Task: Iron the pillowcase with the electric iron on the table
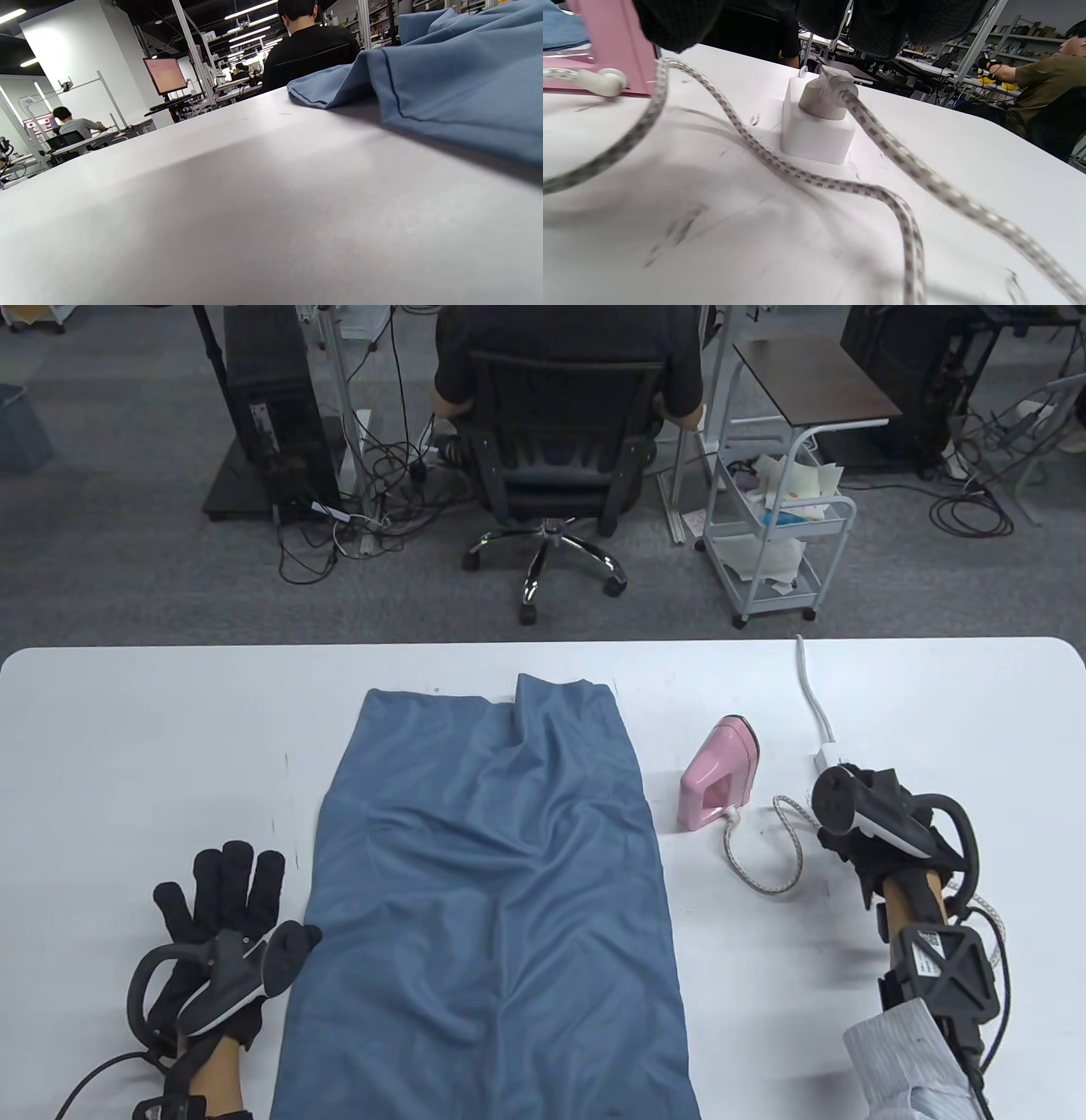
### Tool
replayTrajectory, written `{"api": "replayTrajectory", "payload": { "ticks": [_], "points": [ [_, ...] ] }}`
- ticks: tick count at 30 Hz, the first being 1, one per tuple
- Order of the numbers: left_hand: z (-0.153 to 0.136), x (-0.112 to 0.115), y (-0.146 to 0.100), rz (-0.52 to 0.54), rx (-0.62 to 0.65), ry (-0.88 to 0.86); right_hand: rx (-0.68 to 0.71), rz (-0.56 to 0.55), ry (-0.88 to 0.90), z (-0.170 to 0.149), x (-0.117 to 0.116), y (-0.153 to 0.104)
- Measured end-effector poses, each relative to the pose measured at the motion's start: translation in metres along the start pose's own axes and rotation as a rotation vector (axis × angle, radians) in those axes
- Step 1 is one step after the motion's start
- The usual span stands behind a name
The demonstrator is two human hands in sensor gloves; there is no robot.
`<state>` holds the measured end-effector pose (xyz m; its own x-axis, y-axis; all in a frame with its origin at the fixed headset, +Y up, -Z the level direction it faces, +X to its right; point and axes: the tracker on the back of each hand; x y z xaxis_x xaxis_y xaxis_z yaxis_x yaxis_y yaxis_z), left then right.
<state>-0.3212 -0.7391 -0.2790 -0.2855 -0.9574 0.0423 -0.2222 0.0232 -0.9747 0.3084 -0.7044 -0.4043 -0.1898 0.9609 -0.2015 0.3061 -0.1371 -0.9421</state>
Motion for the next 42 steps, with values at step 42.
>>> {"api": "replayTrajectory", "payload": {
  "ticks": [42],
  "points": [
    [0.000, -0.012, -0.006, 0.057, 0.043, -0.081, 0.192, 0.056, 0.618, 0.102, -0.012, -0.018]
  ]
}}
Point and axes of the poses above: the tracker on the back of each hand, its own z axis roughly to the thumb side, its own y axis roughly from the wrist to the fingertips, x = y × z, and after that the axes turned 14 degrees about -x, right-handed
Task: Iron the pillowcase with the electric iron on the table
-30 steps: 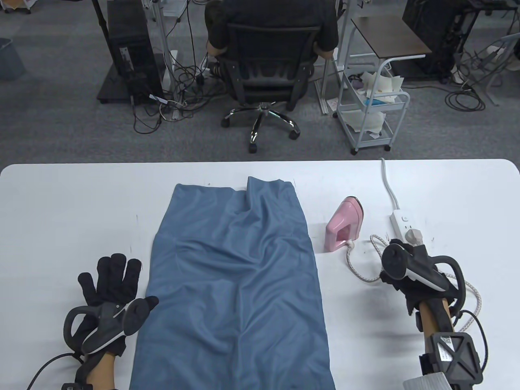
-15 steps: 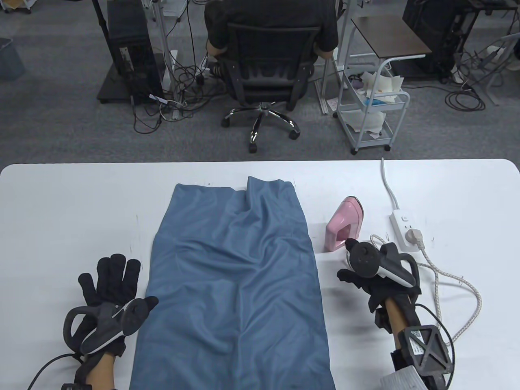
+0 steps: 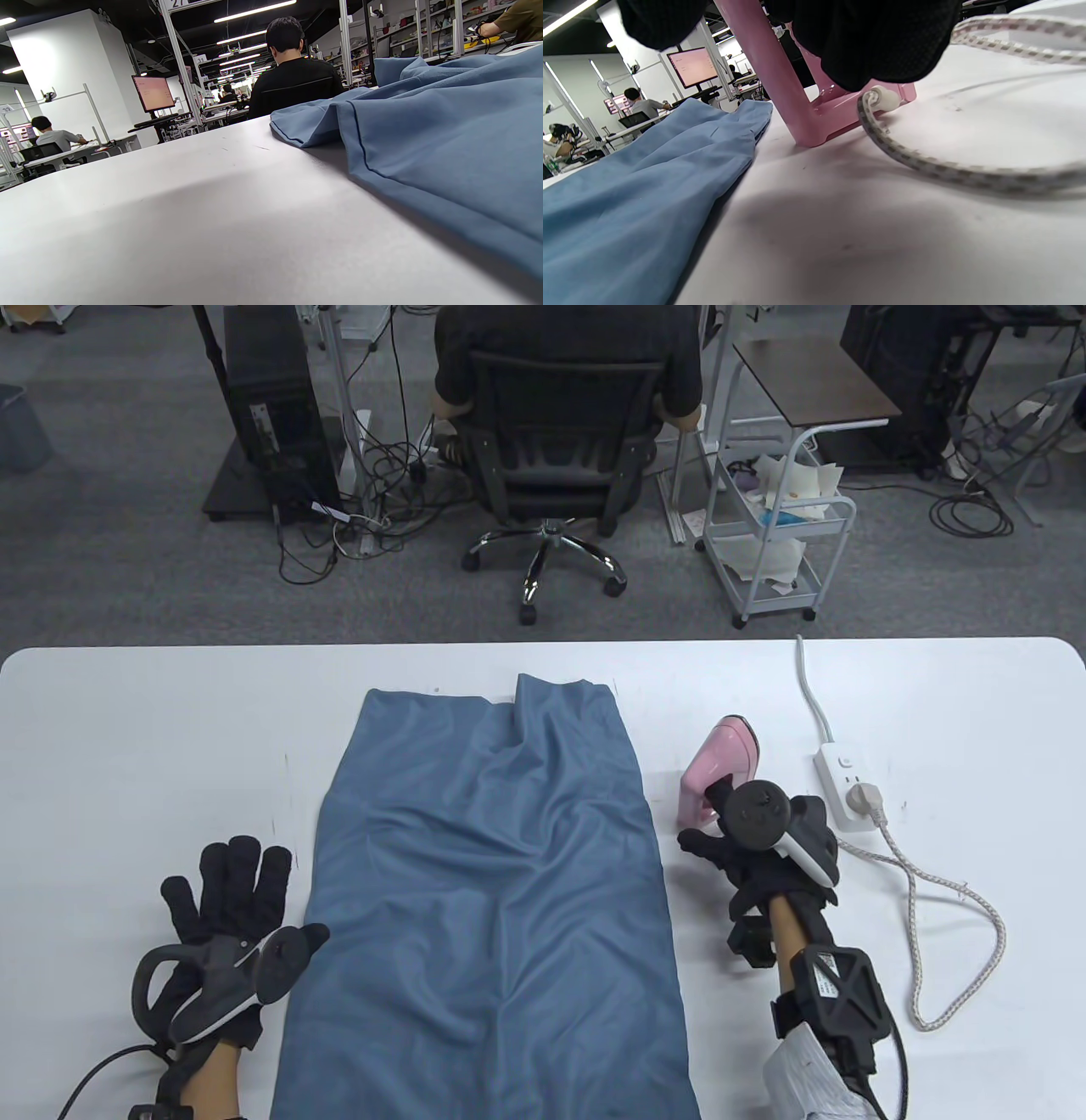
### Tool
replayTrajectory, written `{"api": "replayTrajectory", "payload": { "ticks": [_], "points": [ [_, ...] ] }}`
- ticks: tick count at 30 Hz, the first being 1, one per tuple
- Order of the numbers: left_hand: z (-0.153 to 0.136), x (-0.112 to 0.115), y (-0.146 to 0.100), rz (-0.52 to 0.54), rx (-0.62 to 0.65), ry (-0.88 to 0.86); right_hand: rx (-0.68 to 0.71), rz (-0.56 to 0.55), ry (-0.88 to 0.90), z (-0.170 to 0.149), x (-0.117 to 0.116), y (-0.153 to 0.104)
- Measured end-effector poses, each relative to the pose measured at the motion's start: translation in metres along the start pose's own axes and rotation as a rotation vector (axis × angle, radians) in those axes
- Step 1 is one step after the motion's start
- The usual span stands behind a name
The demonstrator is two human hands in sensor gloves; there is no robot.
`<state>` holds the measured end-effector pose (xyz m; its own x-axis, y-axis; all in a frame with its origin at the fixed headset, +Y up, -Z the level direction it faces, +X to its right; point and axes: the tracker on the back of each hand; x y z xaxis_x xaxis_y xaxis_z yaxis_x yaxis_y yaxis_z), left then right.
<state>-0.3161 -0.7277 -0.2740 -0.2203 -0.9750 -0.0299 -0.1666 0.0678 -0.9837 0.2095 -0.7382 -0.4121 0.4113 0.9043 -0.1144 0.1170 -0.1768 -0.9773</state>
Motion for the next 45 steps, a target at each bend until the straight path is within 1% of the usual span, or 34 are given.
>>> {"api": "replayTrajectory", "payload": {
  "ticks": [2, 5, 8, 11, 16, 22, 27, 31, 37, 40, 45],
  "points": [
    [0.000, 0.000, 0.000, 0.001, 0.002, -0.002, -0.007, 0.008, 0.031, 0.000, -0.003, 0.002],
    [0.001, 0.001, 0.000, 0.002, 0.006, 0.003, -0.033, -0.033, 0.032, 0.000, -0.004, 0.004],
    [0.002, 0.001, 0.000, 0.002, 0.009, 0.008, -0.047, -0.007, 0.039, 0.003, -0.006, 0.007],
    [0.002, 0.001, 0.001, 0.002, 0.011, 0.007, -0.068, -0.007, 0.059, 0.006, -0.007, 0.010],
    [0.002, 0.002, 0.001, 0.004, 0.015, 0.006, -0.208, -0.136, 0.090, 0.016, -0.006, 0.014],
    [0.002, 0.002, 0.001, 0.008, 0.013, 0.000, -0.353, -0.181, 0.141, 0.027, -0.011, 0.015],
    [0.002, 0.003, 0.001, 0.014, 0.013, -0.005, -0.424, -0.235, 0.193, 0.032, -0.015, 0.015],
    [0.002, 0.003, 0.001, 0.014, 0.012, -0.006, -0.447, -0.266, 0.183, 0.034, -0.016, 0.016],
    [0.002, 0.003, 0.001, 0.014, 0.014, -0.008, -0.419, -0.295, 0.127, 0.031, -0.014, 0.012],
    [0.002, 0.004, 0.001, 0.011, 0.015, -0.009, -0.401, -0.302, 0.137, 0.027, -0.015, 0.009],
    [0.001, 0.003, 0.001, 0.014, 0.017, -0.020, -0.386, -0.361, 0.150, 0.020, -0.011, 0.002]
  ]
}}
Point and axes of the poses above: the tracker on the back of each hand, its own z axis roughly to the thumb side, its own y axis roughly from the wrist to the fingertips, x = y × z, and after that the axes turned 14 degrees about -x, right-handed
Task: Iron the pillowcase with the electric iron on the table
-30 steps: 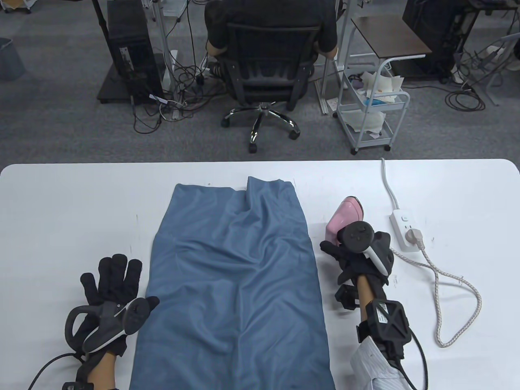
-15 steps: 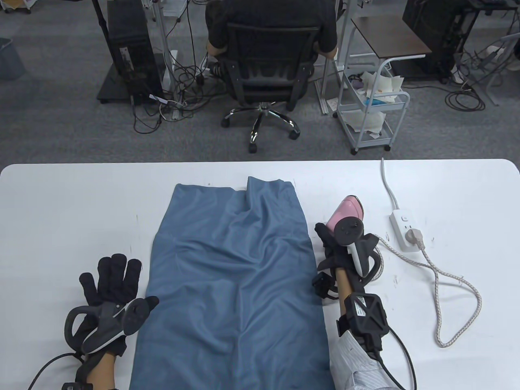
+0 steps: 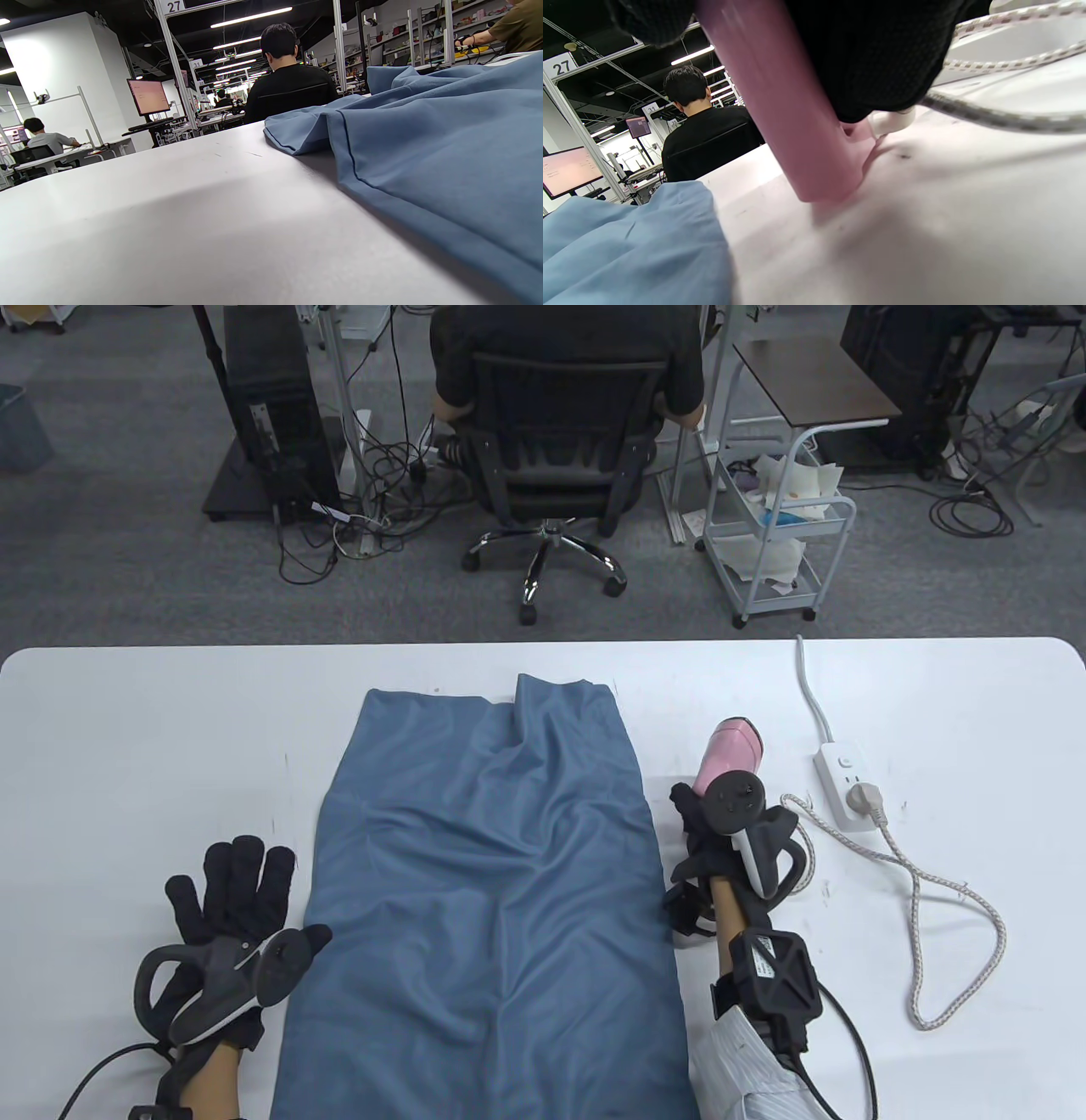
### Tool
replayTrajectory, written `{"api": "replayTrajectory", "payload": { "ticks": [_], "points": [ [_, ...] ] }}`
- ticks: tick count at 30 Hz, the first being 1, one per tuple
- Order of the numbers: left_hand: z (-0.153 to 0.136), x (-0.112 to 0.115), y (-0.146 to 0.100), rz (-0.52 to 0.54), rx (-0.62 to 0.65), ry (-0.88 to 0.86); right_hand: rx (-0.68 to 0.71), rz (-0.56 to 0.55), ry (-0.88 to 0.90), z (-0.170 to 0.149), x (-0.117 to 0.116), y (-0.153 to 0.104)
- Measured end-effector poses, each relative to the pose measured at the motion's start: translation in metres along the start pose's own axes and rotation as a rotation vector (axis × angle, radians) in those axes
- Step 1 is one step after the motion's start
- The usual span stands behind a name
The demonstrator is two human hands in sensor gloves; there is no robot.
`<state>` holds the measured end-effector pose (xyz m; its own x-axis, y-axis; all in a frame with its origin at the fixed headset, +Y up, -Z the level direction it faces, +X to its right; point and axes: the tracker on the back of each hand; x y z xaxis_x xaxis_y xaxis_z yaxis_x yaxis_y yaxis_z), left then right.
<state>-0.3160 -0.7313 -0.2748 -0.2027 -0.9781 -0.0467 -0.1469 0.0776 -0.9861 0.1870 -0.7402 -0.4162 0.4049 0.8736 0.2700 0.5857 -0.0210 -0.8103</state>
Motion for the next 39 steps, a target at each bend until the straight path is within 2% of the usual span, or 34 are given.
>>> {"api": "replayTrajectory", "payload": {
  "ticks": [7, 13, 16, 25, 29, 32, 34, 36, 39],
  "points": [
    [0.000, 0.001, -0.001, -0.003, 0.004, -0.012, -0.001, 0.055, 0.034, -0.005, 0.013, -0.005],
    [0.005, 0.003, 0.002, -0.012, 0.038, -0.031, 0.079, 0.032, -0.029, -0.008, 0.033, -0.017],
    [0.008, 0.004, 0.003, -0.016, 0.062, -0.022, 0.148, 0.028, -0.045, -0.014, 0.043, -0.025],
    [0.032, 0.000, 0.000, -0.031, 0.189, -0.030, 0.425, -0.093, -0.145, -0.028, 0.071, -0.052],
    [0.062, -0.010, -0.001, -0.063, 0.315, -0.042, 0.569, -0.034, -0.120, -0.031, 0.080, -0.062],
    [0.097, -0.022, 0.003, -0.119, 0.428, -0.059, 0.687, -0.001, -0.133, -0.032, 0.084, -0.077],
    [0.124, -0.028, 0.007, -0.191, 0.494, -0.068, 0.762, -0.017, -0.164, -0.029, 0.086, -0.088],
    [0.158, -0.031, 0.011, -0.311, 0.558, -0.054, 0.825, -0.029, -0.185, -0.022, 0.088, -0.098],
    [0.195, -0.026, 0.018, -0.419, 0.590, 0.022, 0.872, -0.048, -0.162, -0.015, 0.092, -0.111]
  ]
}}
Point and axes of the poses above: the tracker on the back of each hand, its own z axis roughly to the thumb side, its own y axis roughly from the wrist to the fingertips, x = y × z, and after that the axes turned 14 degrees about -x, right-handed
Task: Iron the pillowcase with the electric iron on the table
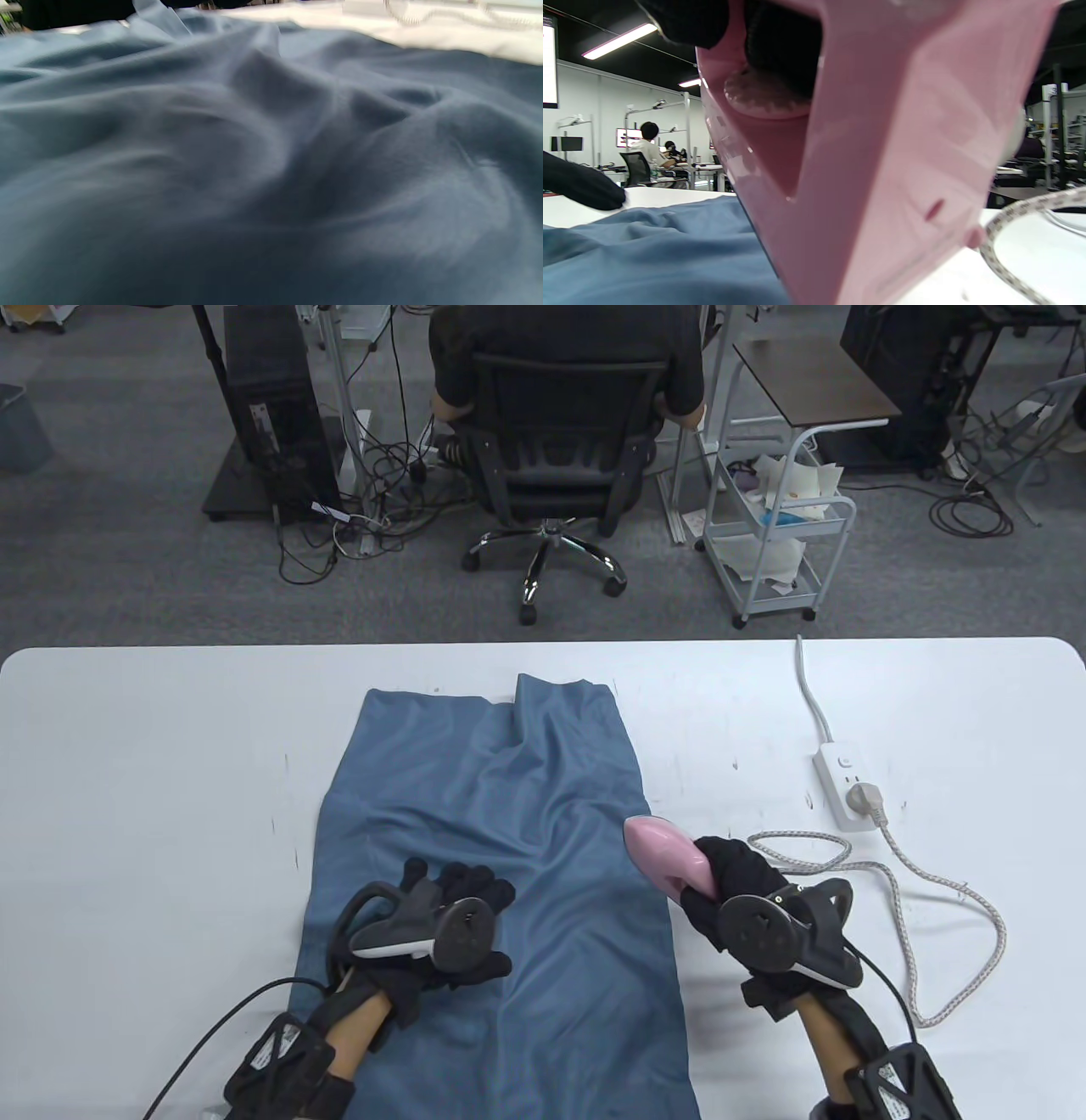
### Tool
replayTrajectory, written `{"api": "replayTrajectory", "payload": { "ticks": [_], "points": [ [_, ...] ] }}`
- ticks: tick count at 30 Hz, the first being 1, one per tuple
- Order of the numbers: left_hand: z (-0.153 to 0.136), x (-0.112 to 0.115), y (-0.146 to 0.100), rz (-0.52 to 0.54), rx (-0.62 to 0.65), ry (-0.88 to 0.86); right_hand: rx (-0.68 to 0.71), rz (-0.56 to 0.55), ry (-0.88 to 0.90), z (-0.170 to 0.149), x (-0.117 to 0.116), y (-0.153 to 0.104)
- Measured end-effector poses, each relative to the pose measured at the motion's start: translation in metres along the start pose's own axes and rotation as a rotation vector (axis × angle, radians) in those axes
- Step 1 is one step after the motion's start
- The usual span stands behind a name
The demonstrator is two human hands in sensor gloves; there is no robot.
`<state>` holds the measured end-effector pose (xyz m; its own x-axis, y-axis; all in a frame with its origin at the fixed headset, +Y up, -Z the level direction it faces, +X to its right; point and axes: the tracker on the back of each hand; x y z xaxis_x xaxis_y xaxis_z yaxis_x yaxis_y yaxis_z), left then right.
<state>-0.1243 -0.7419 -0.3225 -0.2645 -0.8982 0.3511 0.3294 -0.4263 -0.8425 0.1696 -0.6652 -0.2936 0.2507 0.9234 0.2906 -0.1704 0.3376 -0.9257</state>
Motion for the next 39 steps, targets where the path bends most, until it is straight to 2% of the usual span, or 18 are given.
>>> {"api": "replayTrajectory", "payload": {
  "ticks": [2, 5, 8, 11, 16, 20, 23, 25, 28, 33, 39],
  "points": [
    [0.009, 0.002, 0.015, -0.090, -0.026, 0.043, 0.017, -0.021, 0.002, 0.005, 0.004, -0.002],
    [0.015, 0.012, 0.041, -0.324, -0.086, 0.058, 0.039, -0.025, 0.004, 0.010, 0.008, -0.005],
    [0.012, 0.009, 0.055, -0.236, -0.123, 0.069, 0.043, -0.020, 0.005, 0.010, 0.008, -0.005],
    [0.008, 0.007, 0.067, -0.275, -0.144, 0.024, 0.052, -0.004, -0.009, 0.010, 0.006, -0.004],
    [-0.003, 0.004, 0.087, -0.279, -0.205, -0.046, 0.111, 0.049, -0.122, 0.024, -0.003, -0.006],
    [-0.006, 0.000, 0.090, -0.256, -0.196, -0.031, 0.191, 0.100, -0.162, 0.039, -0.012, -0.009],
    [-0.014, -0.009, 0.076, -0.214, -0.132, -0.017, 0.274, 0.125, -0.195, 0.055, -0.015, -0.016],
    [-0.028, -0.016, 0.057, -0.179, -0.099, -0.005, 0.333, 0.096, -0.287, 0.071, -0.014, -0.024],
    [-0.048, -0.014, 0.028, -0.173, -0.123, 0.035, 0.403, 0.038, -0.372, 0.087, -0.015, -0.033],
    [-0.088, 0.017, -0.022, -0.255, -0.256, 0.177, 0.490, 0.055, -0.356, 0.112, -0.023, -0.048],
    [-0.119, 0.061, -0.061, -0.264, -0.288, 0.083, 0.601, 0.206, -0.295, 0.150, -0.041, -0.060]
  ]
}}
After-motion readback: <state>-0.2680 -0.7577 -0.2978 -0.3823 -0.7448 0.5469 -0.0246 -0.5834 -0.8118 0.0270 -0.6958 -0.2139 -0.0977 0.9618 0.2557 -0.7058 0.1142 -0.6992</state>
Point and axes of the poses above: the tracker on the back of each hand, its own z axis roughly to the thumb side, its own y axis roughly from the wrist to the fingertips, x = y × z, and after that the axes turned 14 degrees about -x, right-handed
